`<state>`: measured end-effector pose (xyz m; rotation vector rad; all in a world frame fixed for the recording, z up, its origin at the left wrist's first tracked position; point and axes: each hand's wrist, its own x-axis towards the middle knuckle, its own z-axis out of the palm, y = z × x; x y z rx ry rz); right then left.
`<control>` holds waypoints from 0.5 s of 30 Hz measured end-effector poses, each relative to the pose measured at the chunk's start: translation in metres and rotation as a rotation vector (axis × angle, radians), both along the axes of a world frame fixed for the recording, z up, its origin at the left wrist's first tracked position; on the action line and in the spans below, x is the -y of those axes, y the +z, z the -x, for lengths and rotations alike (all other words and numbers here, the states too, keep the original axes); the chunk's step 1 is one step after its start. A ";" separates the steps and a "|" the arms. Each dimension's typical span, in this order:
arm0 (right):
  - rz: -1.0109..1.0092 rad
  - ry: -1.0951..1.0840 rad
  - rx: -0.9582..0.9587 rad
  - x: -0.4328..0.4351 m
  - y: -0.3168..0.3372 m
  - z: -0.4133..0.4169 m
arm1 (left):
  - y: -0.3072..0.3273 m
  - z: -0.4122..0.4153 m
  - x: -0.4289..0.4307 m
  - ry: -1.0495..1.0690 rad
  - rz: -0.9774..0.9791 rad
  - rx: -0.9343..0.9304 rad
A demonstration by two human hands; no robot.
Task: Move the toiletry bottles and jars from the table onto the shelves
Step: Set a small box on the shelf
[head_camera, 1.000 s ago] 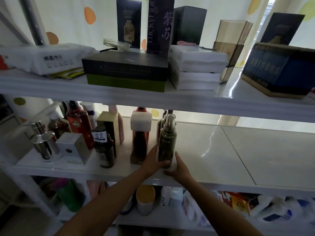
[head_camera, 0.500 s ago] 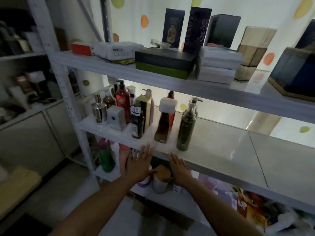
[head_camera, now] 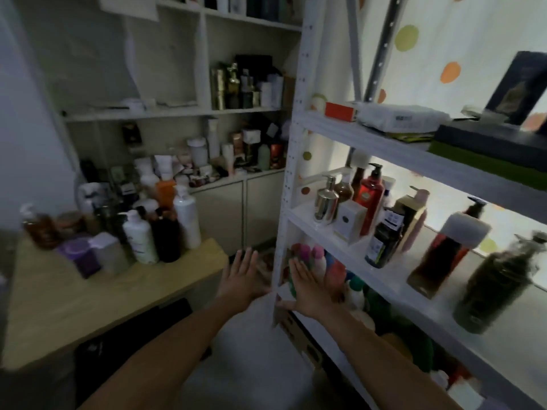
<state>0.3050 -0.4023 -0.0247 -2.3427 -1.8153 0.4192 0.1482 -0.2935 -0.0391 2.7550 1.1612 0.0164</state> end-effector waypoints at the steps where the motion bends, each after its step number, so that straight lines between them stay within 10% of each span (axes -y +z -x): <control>1: -0.004 0.039 0.000 -0.020 0.001 0.014 | 0.001 0.017 -0.013 0.039 -0.006 0.011; 15: -0.009 0.463 -0.033 -0.252 0.000 0.242 | 0.000 0.275 -0.176 0.542 -0.024 -0.018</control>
